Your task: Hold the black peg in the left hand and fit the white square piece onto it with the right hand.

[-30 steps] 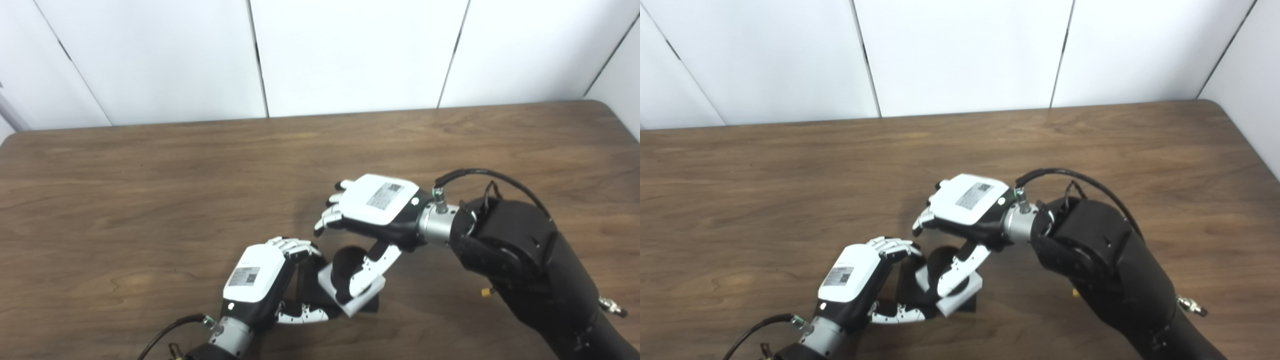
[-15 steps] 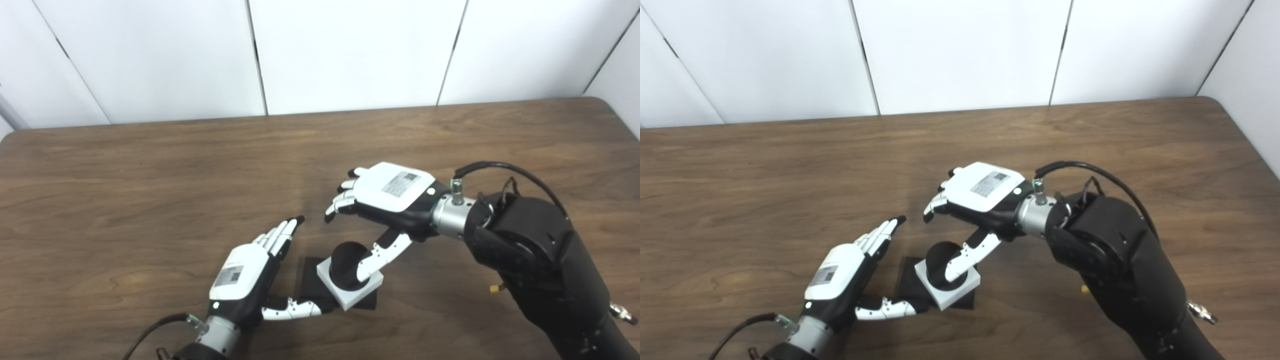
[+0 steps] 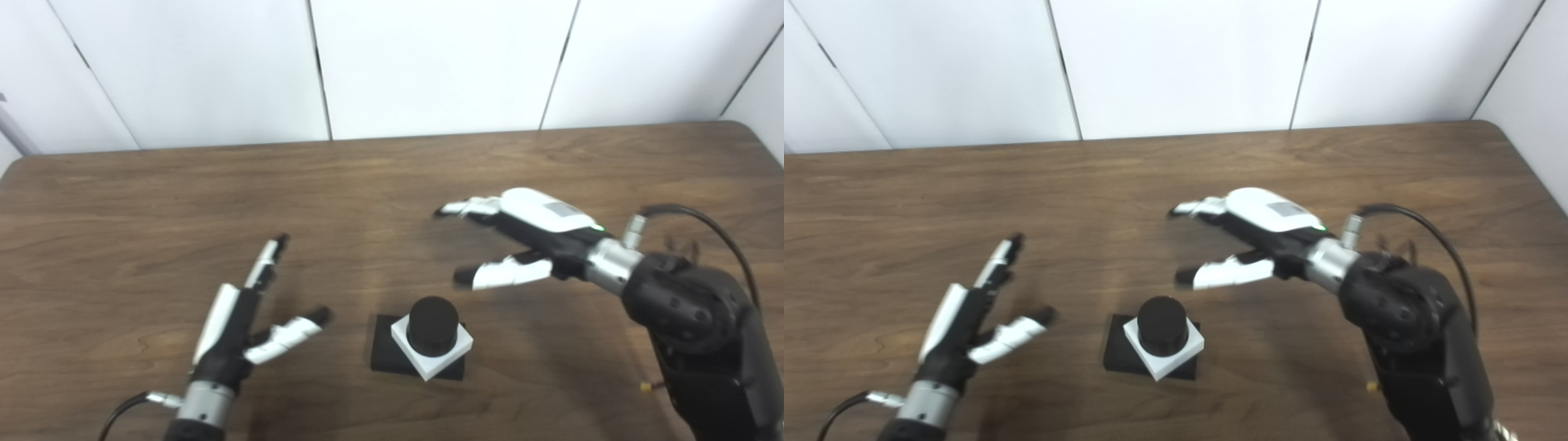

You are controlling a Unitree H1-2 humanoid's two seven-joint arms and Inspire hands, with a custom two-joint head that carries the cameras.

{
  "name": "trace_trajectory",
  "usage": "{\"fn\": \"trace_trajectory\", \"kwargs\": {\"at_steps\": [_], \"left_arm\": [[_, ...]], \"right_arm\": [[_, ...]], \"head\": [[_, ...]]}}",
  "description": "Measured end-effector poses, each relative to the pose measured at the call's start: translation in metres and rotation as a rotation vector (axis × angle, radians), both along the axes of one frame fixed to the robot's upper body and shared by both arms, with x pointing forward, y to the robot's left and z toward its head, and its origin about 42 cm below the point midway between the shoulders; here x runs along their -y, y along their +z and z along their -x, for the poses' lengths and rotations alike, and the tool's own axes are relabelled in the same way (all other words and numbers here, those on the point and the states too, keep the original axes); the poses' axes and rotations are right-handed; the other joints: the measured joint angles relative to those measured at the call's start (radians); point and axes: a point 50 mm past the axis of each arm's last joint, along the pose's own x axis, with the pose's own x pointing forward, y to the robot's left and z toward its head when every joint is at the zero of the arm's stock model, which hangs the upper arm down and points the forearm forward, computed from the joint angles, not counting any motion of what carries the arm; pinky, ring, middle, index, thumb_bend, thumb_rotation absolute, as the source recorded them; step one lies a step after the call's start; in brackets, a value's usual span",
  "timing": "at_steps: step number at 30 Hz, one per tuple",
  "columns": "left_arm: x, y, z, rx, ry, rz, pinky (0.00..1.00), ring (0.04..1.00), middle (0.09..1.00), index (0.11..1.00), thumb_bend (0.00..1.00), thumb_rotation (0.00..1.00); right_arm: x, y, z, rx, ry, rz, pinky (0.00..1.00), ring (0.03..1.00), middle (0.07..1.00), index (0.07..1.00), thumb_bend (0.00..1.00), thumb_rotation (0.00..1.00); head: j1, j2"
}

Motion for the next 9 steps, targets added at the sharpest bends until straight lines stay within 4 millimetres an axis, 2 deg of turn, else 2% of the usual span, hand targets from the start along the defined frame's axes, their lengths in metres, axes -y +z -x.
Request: {"fn": "trace_trajectory", "kwargs": {"at_steps": [3, 7, 9], "left_arm": [[-0.016, -0.011, 0.0, 0.027, 0.084, 0.08, 0.96, 0.941, 0.957, 0.995, 0.75, 0.91], [-0.033, -0.033, 0.001, 0.004, 0.201, 0.161, 0.94, 0.91, 0.936, 0.973, 0.74, 0.93], [-0.035, -0.037, 0.001, 0.009, 0.224, 0.189, 0.93, 0.9, 0.927, 0.958, 0.75, 0.93]], "right_arm": [[0.013, -0.029, 0.014, -0.032, -0.146, -0.206, 0.88, 0.964, 0.989, 0.994, 0.54, 1.0], [0.023, -0.07, 0.036, -0.107, -0.309, -0.401, 0.96, 0.987, 0.994, 0.992, 0.53, 1.0], [0.025, -0.081, 0.043, -0.126, -0.369, -0.5, 0.98, 0.997, 0.999, 0.997, 0.53, 1.0]], "head": [[-0.002, -0.026], [-0.009, -0.041], [-0.012, -0.049]]}}
